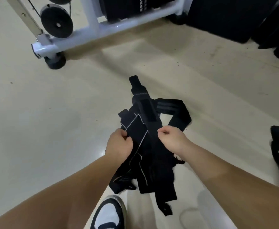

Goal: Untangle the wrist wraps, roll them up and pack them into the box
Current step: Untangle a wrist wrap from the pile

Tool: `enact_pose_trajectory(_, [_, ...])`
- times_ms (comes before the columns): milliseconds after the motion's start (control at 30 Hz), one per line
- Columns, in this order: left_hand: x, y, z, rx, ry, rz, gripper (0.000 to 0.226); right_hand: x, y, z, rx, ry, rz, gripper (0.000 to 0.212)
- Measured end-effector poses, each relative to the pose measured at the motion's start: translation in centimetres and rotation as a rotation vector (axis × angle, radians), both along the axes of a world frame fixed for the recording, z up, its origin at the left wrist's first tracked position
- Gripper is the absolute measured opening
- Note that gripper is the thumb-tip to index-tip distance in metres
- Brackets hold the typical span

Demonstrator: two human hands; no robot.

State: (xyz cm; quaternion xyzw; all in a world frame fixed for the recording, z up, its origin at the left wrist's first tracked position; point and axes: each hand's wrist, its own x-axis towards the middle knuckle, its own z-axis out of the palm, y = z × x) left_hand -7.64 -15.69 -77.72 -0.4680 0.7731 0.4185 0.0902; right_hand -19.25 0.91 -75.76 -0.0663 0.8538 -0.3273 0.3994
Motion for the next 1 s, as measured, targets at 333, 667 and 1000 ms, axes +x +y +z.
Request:
enact_pose_trajectory(333, [-1.7,0.3,-0.9,0.152,0.086,0.060,0.034,-1.1,-0.2,-4.6,-0.043,-0.069,-0.204,0.085])
enact_pose_trajectory(667, [-4.5,1.2,0.4,-0.193,0.111,-0.239,0.043,-1.7,0.4,-6.7,-0.027,-0.155,-0.094,0.074])
enact_pose_trajectory(1000, [-8.1,4.2,0.3,0.505,0.122,0.064,0.044,-3.3,3.3,-8.1,0.204,0.148,-0.089,0.028])
